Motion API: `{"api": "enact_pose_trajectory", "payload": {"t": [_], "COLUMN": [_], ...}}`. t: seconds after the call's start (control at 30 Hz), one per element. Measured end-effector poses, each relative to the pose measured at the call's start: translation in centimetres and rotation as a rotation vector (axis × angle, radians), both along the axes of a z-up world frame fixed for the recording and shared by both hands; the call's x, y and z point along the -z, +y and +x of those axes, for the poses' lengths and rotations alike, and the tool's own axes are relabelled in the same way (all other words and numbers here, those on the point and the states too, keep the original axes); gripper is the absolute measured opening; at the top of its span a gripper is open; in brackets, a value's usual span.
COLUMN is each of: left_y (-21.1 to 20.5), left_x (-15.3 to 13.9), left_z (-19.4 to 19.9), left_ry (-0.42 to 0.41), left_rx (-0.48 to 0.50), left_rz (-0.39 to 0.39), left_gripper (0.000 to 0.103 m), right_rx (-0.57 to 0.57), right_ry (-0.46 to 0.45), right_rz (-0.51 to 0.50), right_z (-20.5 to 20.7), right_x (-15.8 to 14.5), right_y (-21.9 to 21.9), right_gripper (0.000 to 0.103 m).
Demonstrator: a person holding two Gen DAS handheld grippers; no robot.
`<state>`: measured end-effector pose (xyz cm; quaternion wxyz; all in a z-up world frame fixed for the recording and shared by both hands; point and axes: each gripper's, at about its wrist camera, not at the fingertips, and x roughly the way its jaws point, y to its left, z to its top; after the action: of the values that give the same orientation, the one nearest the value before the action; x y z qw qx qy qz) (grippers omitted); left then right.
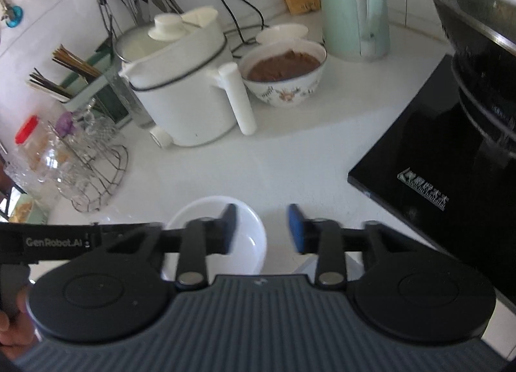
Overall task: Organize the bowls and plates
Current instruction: 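Move the left tool toward the white ceramic bowl, then close the left tool on the rim of the white ceramic bowl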
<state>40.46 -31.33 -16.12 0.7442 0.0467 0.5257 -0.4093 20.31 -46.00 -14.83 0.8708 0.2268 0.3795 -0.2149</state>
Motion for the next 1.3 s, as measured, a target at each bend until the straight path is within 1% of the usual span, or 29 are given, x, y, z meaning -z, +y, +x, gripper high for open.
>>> {"api": "enact_pose_trajectory", "payload": {"t": [0.1, 0.2, 0.33, 0.4, 0.43, 0.5, 0.53, 0.57, 0.6, 0.67, 0.77, 0.87, 1.13, 1.23, 1.3], "left_y": [-0.2, -0.5, -0.7, -0.7, -0.6, -0.4, -0.2, -0.1, 0.0, 0.1, 0.6, 0.9, 3.1, 4.7, 5.9], "left_x": [1.2, 2.8, 4.1, 5.1, 5.5, 6.1, 6.3, 6.4, 6.6, 6.4, 5.5, 3.9, -1.9, -3.8, -5.0], "left_z": [0.4, 0.9, 1.1, 1.2, 1.2, 1.0, 0.9, 0.8, 0.8, 0.6, 0.4, 0.1, -0.2, -0.1, -0.1], "left_ry": [-0.006, 0.016, 0.021, 0.041, 0.045, 0.040, 0.040, 0.048, 0.055, 0.041, 0.045, 0.042, 0.016, 0.025, 0.015], "left_rx": [0.005, 0.002, 0.029, 0.022, 0.020, 0.012, 0.005, 0.002, -0.002, -0.012, -0.022, -0.022, -0.072, -0.118, -0.156], "left_rz": [0.003, 0.013, 0.004, -0.001, -0.010, -0.020, -0.035, -0.051, -0.063, -0.068, -0.080, -0.078, -0.083, -0.091, -0.102], "left_gripper": [0.050, 0.050, 0.049, 0.045, 0.043, 0.034, 0.034, 0.033, 0.033, 0.033, 0.033, 0.033, 0.033, 0.033, 0.033], "right_rx": [-0.005, 0.006, -0.015, -0.028, -0.032, -0.037, -0.037, -0.037, -0.034, -0.027, -0.017, -0.014, -0.050, -0.083, -0.119], "right_ry": [0.010, -0.001, -0.002, 0.006, 0.007, 0.009, 0.007, -0.001, -0.015, -0.028, -0.038, -0.043, -0.050, -0.055, -0.062], "right_rz": [0.013, 0.042, 0.049, 0.041, 0.041, 0.042, 0.046, 0.058, 0.072, 0.074, 0.082, 0.095, 0.112, 0.130, 0.134], "right_z": [0.3, 0.4, 0.7, 0.9, 1.0, 1.0, 1.0, 0.9, 0.9, 0.7, 0.3, 0.0, 0.4, 0.8, 1.2], "right_x": [1.5, 2.8, 4.1, 4.7, 5.0, 5.5, 5.7, 5.9, 6.0, 5.8, 5.1, 3.7, -0.9, -2.4, -3.5], "right_y": [-0.2, -0.4, -0.1, 0.0, 0.1, 0.2, 0.2, 0.3, 0.3, 0.5, 0.8, 1.1, 2.2, 2.8, 3.4], "right_gripper": [0.042, 0.042, 0.041, 0.033, 0.031, 0.026, 0.024, 0.017, 0.016, 0.016, 0.016, 0.016, 0.016, 0.016, 0.016]}}
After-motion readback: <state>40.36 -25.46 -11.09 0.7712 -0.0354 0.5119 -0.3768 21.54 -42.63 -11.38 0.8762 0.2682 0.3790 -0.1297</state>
